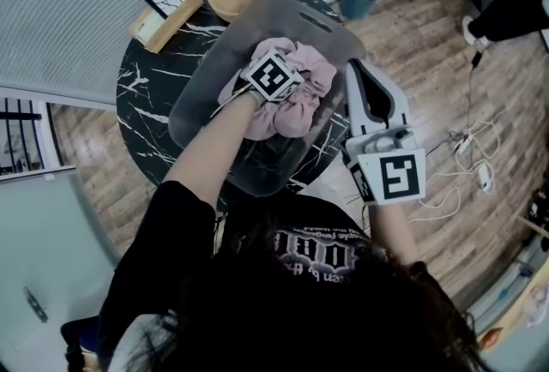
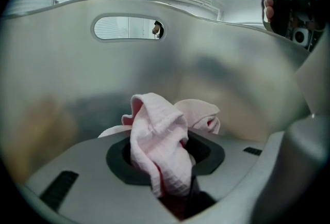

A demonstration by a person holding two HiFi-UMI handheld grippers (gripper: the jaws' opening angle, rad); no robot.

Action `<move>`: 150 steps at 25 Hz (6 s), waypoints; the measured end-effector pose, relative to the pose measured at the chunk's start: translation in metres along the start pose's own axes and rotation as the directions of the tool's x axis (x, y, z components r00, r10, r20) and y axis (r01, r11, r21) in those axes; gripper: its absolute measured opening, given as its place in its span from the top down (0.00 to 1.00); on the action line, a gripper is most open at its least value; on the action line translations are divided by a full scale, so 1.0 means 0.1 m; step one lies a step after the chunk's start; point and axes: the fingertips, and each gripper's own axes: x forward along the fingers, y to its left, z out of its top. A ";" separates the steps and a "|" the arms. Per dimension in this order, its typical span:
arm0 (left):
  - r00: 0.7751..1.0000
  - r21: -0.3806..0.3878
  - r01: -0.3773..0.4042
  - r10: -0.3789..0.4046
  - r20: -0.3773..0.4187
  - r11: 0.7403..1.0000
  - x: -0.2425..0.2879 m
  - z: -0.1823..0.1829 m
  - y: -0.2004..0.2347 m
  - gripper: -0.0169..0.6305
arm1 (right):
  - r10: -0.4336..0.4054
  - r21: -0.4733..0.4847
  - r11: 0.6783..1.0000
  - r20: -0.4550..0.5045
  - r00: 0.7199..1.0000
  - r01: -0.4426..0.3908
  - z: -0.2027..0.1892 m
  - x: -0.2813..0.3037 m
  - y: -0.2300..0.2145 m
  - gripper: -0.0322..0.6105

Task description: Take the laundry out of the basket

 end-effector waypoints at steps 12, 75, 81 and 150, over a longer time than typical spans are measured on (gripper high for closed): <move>0.998 0.005 -0.050 0.049 0.034 0.999 -0.09 0.03 0.01 0.80 | 0.007 0.016 1.000 -0.001 1.000 -0.007 0.00 -0.04 0.06 0.90; 0.709 -0.188 -0.421 0.451 0.543 0.888 -2.54 1.18 -0.34 0.84 | 0.186 0.004 0.982 0.067 0.980 -0.186 0.32 -0.12 0.43 0.90; 0.666 -0.196 -0.455 0.478 0.572 0.869 -2.84 1.28 -0.46 0.84 | 0.211 -0.035 0.977 0.101 0.972 -0.208 0.48 -0.14 0.49 0.90; 0.312 -0.376 -0.730 0.767 0.560 0.571 -5.74 -0.19 -1.97 0.84 | 0.545 -0.064 0.830 0.305 0.781 -0.554 1.56 -0.86 3.37 0.90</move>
